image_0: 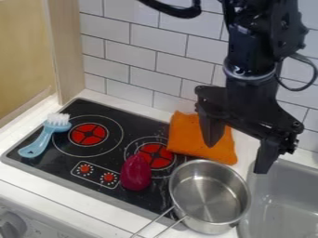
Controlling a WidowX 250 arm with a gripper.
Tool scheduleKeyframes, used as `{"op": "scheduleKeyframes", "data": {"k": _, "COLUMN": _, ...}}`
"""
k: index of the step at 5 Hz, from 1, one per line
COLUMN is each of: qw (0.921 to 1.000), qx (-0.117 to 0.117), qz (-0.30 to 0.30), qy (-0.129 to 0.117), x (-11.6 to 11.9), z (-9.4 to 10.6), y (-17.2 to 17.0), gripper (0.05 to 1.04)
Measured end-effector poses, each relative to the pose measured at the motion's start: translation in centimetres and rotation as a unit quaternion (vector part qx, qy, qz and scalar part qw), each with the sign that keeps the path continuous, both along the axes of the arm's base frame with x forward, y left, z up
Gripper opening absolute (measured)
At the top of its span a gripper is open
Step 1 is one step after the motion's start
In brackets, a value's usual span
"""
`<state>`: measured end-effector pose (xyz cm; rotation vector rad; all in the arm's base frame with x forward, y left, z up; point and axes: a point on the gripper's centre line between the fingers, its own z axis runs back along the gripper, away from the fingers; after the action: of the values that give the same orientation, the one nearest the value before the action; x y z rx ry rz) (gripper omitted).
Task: Slide the yellow pad to the left side of the burner
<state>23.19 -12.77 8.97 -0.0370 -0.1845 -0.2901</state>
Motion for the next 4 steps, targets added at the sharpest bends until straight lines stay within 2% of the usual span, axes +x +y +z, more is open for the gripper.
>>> {"op": "scheduleKeyframes", "data": {"k": 1, "qw": 0.9995, "qx": 0.015, "qz": -0.001, "qy": 0.028, "x": -1.3, "z": -1.5, "y": 0.7, "gripper": 0.999}}
{"op": "scheduleKeyframes", "data": {"k": 2, "qw": 0.9993, "qx": 0.018, "qz": -0.001, "qy": 0.033, "x": 0.0, "z": -1.2, "y": 1.5, "gripper": 0.999}}
{"op": "scheduleKeyframes", "data": {"k": 4, "qw": 0.9997, "qx": 0.008, "qz": 0.015, "qy": 0.019, "x": 5.4, "z": 0.0, "y": 3.1, "gripper": 0.999}}
